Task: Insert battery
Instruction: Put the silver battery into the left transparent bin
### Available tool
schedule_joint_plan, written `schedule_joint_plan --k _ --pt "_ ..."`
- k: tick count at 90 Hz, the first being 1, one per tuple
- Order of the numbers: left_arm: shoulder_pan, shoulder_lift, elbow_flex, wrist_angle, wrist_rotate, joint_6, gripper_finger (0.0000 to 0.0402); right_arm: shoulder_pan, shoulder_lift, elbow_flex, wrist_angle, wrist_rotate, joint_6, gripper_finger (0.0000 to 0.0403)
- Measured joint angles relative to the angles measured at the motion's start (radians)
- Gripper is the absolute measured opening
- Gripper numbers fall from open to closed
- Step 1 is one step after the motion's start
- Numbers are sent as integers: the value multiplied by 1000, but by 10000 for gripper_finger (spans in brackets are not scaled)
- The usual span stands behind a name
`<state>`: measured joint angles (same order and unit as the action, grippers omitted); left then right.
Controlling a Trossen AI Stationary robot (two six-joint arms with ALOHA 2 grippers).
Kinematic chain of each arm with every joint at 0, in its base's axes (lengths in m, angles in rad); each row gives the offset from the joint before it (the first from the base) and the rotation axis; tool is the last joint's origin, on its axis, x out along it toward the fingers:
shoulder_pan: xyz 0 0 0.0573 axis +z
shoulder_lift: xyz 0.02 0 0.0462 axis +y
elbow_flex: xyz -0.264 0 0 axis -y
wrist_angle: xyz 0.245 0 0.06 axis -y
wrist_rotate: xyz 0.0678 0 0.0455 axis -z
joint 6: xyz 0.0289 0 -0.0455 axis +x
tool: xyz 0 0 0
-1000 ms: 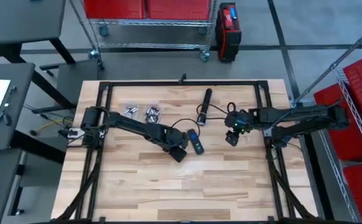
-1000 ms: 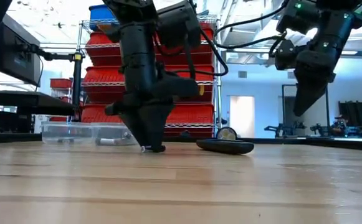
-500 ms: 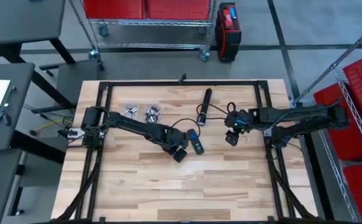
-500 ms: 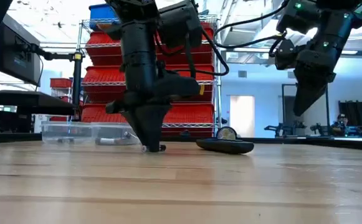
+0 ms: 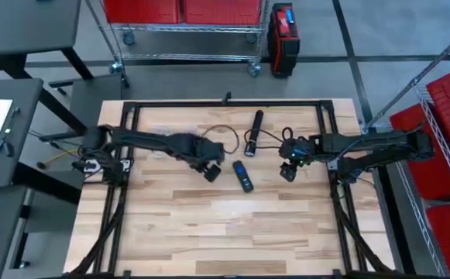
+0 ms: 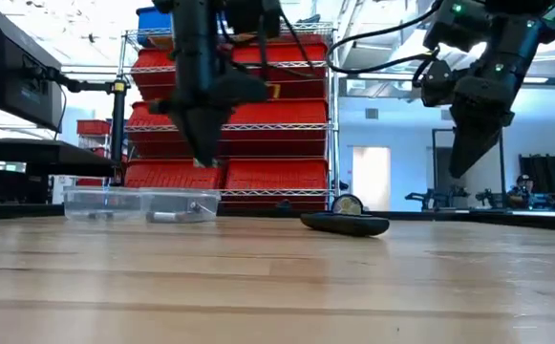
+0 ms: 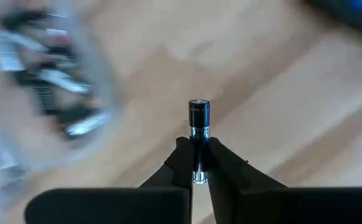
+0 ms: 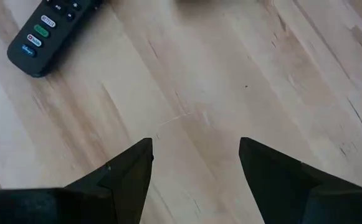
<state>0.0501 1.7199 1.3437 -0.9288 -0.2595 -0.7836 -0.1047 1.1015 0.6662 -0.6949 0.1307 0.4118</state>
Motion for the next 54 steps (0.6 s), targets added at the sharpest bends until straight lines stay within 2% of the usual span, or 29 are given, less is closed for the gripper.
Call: schedule_joint_plan --k 30,54 --pt "168 -197 -34 -311 -105 51 5 0 0 0 1 1 0 232" --pt "325 -311 -175 -328 -104 108 5 0 0 0 31 2 6 232"
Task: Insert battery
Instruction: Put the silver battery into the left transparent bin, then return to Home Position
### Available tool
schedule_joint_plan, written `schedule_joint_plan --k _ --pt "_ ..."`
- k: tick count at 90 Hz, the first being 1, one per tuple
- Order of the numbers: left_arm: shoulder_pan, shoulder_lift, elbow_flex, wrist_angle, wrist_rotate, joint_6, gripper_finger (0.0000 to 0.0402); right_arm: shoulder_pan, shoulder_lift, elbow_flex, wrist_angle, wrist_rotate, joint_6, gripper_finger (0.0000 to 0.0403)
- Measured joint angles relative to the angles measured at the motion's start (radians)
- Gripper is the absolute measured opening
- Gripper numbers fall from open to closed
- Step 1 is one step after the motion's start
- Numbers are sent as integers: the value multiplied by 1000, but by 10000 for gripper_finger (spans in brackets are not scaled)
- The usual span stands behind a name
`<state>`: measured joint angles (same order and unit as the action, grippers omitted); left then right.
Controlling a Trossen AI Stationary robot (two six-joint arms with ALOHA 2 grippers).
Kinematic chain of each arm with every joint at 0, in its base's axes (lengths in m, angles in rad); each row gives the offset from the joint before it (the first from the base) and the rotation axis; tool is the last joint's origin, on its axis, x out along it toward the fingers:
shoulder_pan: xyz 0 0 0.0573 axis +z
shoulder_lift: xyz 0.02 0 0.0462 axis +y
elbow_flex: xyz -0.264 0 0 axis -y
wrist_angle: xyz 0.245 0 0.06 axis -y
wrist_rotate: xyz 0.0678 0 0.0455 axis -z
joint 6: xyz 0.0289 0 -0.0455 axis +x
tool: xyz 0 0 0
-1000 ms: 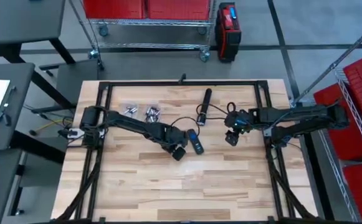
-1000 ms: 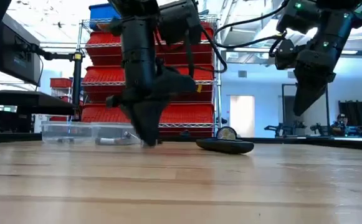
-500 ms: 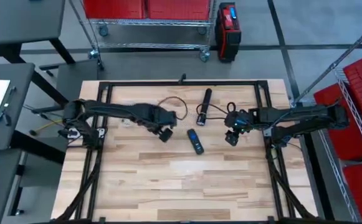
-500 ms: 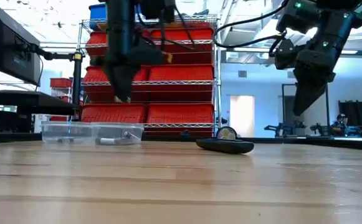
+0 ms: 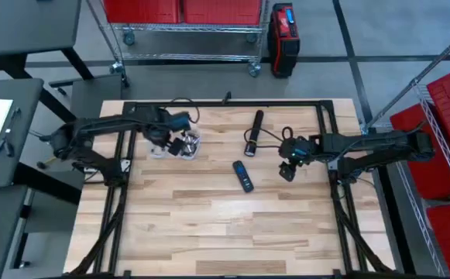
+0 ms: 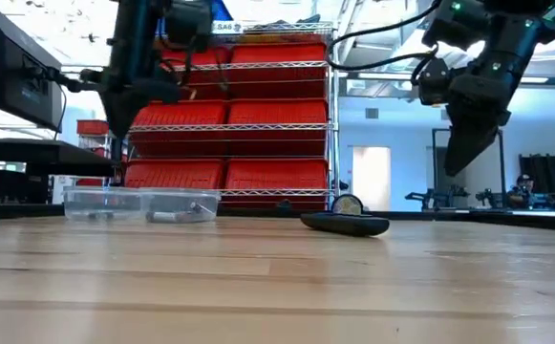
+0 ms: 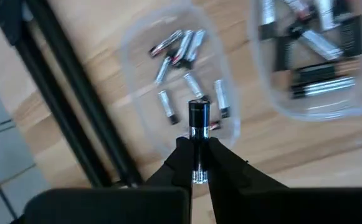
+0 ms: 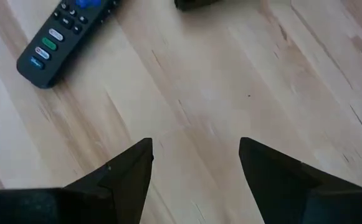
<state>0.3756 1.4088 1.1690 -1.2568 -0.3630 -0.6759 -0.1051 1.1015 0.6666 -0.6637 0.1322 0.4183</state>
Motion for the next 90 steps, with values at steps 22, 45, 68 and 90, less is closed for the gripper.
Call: schedule_joint_plan --k 22,45,68,90 --pt "104 -3 -29 10 61 53 65 0 0 0 -1 0 0 232" --pt "94 -28 88 17 126 172 152 0 0 0 -5 0 -38 232" --pt "9 -116 229 157 117 373 128 -32 1 99 87 -222 -209 213" --pt "-26 -194 229 216 117 414 13 -125 -70 240 225 -404 -320 25"
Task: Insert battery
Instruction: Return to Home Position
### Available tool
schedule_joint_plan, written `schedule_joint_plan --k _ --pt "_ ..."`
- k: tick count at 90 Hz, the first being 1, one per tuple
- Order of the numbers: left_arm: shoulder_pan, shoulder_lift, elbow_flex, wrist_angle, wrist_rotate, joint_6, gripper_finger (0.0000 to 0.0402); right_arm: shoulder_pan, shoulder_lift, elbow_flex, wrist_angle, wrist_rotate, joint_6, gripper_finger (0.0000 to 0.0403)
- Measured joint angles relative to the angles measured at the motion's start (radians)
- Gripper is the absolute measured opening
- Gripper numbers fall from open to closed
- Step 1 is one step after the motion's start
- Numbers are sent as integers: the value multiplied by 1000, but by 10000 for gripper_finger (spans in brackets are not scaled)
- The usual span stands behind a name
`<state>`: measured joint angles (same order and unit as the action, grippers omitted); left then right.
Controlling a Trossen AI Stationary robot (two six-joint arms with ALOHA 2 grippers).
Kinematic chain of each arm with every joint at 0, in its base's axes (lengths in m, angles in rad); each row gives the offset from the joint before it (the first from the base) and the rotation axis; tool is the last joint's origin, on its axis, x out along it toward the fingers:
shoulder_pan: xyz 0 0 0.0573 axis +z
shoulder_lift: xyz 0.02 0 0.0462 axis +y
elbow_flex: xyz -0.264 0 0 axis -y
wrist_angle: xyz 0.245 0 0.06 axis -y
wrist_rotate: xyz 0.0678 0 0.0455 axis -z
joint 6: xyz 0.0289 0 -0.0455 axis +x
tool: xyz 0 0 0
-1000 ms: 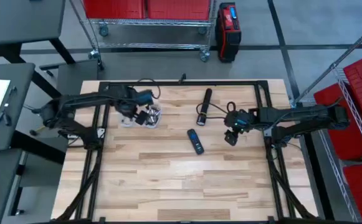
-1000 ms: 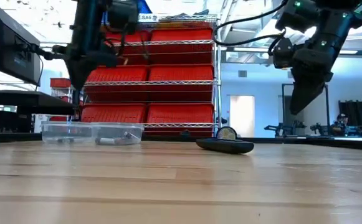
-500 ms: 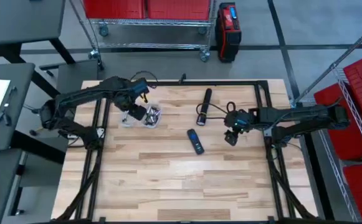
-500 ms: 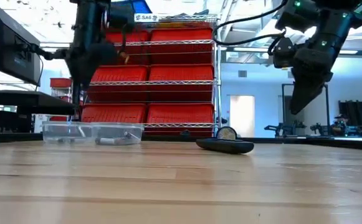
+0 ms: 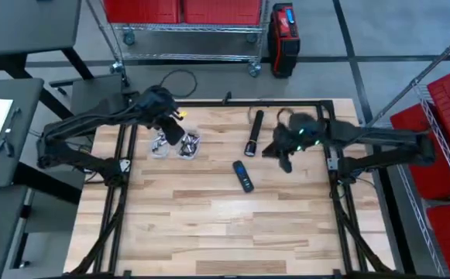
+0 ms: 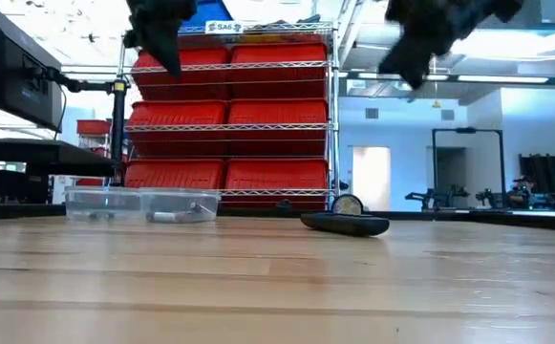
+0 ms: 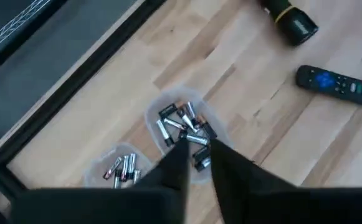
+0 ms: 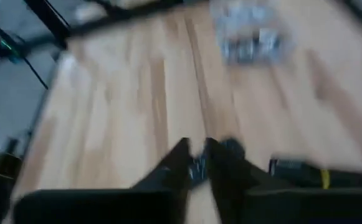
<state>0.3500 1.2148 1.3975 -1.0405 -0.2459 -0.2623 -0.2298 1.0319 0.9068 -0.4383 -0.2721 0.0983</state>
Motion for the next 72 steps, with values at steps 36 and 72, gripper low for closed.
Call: schedule_joint_plan --k 36,72 --pt "-53 -72 -1 -9 1 31 5 -67 -674 -51 -357 44 57 14" --pt "-91 -71 -29 9 6 13 5 -66 -1023 -337 135 39 105 13"
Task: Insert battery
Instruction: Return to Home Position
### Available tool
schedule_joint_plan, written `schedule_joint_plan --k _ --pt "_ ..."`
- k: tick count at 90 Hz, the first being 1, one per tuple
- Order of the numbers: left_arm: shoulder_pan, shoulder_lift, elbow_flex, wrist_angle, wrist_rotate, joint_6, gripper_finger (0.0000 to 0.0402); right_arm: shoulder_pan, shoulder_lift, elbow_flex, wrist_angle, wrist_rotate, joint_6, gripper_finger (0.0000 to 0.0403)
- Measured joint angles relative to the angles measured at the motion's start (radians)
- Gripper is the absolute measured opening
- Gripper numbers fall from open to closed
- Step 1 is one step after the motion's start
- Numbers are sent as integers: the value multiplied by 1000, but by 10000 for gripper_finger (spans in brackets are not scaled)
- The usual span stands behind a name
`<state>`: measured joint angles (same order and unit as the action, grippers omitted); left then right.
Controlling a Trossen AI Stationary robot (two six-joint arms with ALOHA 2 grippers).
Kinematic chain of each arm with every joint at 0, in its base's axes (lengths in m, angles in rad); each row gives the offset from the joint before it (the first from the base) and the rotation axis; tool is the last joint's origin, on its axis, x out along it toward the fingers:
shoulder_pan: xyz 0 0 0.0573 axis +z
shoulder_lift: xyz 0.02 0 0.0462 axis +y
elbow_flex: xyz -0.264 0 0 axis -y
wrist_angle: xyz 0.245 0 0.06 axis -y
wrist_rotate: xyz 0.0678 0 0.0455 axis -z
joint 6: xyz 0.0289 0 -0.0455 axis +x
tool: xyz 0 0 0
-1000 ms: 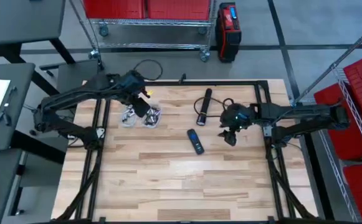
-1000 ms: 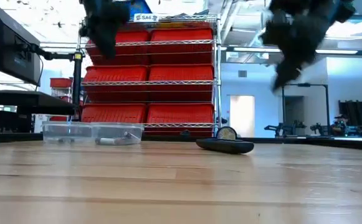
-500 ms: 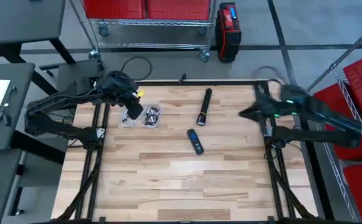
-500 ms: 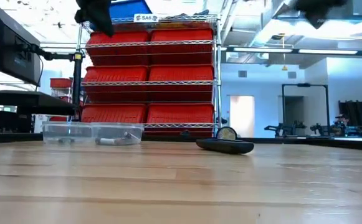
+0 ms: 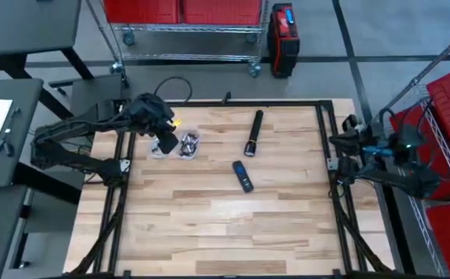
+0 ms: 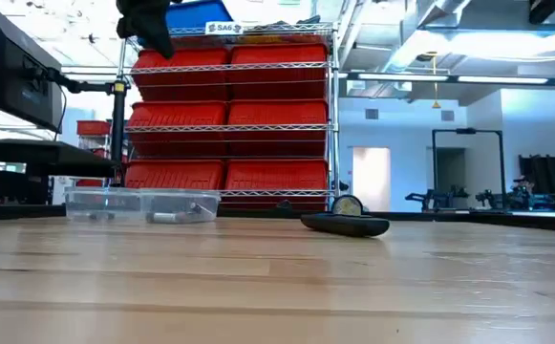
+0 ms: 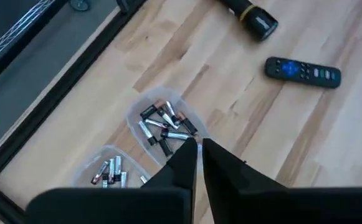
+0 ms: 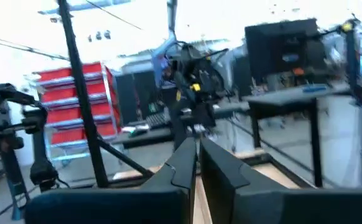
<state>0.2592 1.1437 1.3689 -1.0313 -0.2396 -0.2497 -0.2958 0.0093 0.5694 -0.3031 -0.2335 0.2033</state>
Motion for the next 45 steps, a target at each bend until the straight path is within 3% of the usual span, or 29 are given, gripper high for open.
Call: schedule_joint_plan --k 19,45 --pt "-38 0 0 10 -1 -1 5 -1 20 -263 301 27 -61 13" --pt "-74 -1 0 9 1 -13 5 0 -9 -508 445 53 -47 13"
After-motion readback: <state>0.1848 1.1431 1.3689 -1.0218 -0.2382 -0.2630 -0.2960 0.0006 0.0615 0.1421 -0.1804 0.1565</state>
